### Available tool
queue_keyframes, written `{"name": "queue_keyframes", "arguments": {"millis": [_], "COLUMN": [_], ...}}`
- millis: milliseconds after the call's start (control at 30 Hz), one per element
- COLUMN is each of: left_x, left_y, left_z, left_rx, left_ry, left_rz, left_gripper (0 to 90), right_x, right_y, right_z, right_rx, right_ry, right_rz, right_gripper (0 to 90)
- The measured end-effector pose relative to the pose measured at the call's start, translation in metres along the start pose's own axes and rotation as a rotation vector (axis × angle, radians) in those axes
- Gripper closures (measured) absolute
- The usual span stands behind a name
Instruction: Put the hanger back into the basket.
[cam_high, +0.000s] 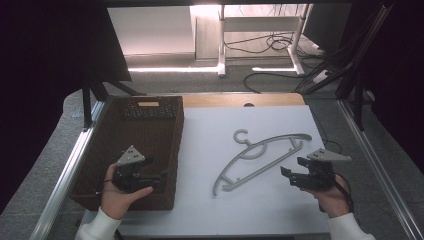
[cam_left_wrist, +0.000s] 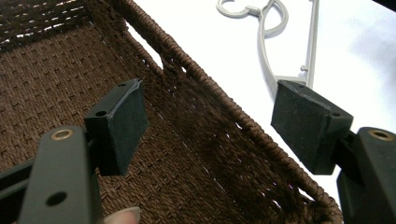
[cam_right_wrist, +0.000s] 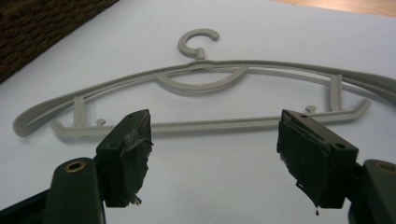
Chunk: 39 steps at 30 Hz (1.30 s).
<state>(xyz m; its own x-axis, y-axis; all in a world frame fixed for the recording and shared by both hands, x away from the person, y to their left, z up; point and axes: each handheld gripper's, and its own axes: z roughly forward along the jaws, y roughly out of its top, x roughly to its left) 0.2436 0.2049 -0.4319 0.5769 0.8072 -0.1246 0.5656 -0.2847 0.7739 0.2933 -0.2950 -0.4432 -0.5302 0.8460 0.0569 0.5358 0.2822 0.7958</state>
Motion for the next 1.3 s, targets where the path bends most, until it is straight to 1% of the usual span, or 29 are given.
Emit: {"name": "queue_keyframes", "arguments": {"millis": [133,300,400,467,600,633,733,900,1000,1033,1067,1100,1200,1300], "left_x": [0.0,0.0,0.0,0.0,0.0,0.0,0.0,0.0,0.0,0.0,0.0,-0.001,-0.001,-0.001], "left_y": [0.0,0.0,0.001,0.001,0.002,0.002,0.002,0.002,0.001,0.001,0.001,0.001,0.001,0.001], "left_z": [0.0,0.0,0.0,-0.001,-0.003,-0.003,-0.004,-0.003,-0.002,-0.002,-0.002,-0.002,-0.002,-0.002], "left_rx": [0.0,0.002,0.002,0.001,-0.004,-0.004,-0.005,0.0,0.001,0.001,0.002,0.0,0.007,0.006], "left_ry": [0.003,0.009,0.012,0.013,0.016,0.016,0.018,0.017,0.017,0.017,0.016,0.016,0.016,0.016], "left_rz": [0.001,0.004,0.002,0.003,0.006,0.006,0.008,0.015,0.018,0.018,0.018,0.018,0.028,0.028], "left_gripper": [26.1,26.1,26.1,26.1,26.0,26.0,25.9,25.8,25.8,25.8,25.8,25.8,25.8,25.8], "right_x": [-0.001,-0.001,-0.002,-0.003,-0.006,-0.006,-0.011,-0.017,-0.018,-0.018,-0.018,-0.016,-0.013,-0.012], "right_y": [0.003,0.007,0.011,0.013,0.02,0.02,0.028,0.034,0.038,0.038,0.039,0.042,0.047,0.053], "right_z": [0.0,0.003,0.006,0.008,0.012,0.012,0.022,0.042,0.056,0.056,0.06,0.07,0.081,0.092], "right_rx": [-0.002,0.001,0.006,0.006,0.002,0.002,0.015,0.066,0.102,0.102,0.111,0.139,0.172,0.203], "right_ry": [-0.012,0.005,0.005,0.002,-0.02,-0.02,-0.044,-0.072,-0.077,-0.077,-0.078,-0.073,-0.069,-0.064], "right_rz": [0.015,0.011,0.007,0.019,0.042,0.042,0.057,0.081,0.085,0.085,0.087,0.083,0.081,0.095], "right_gripper": [28.0,29.7,30.2,30.5,31.7,31.7,33.9,38.6,40.4,40.4,41.2,42.5,43.9,44.6]}}
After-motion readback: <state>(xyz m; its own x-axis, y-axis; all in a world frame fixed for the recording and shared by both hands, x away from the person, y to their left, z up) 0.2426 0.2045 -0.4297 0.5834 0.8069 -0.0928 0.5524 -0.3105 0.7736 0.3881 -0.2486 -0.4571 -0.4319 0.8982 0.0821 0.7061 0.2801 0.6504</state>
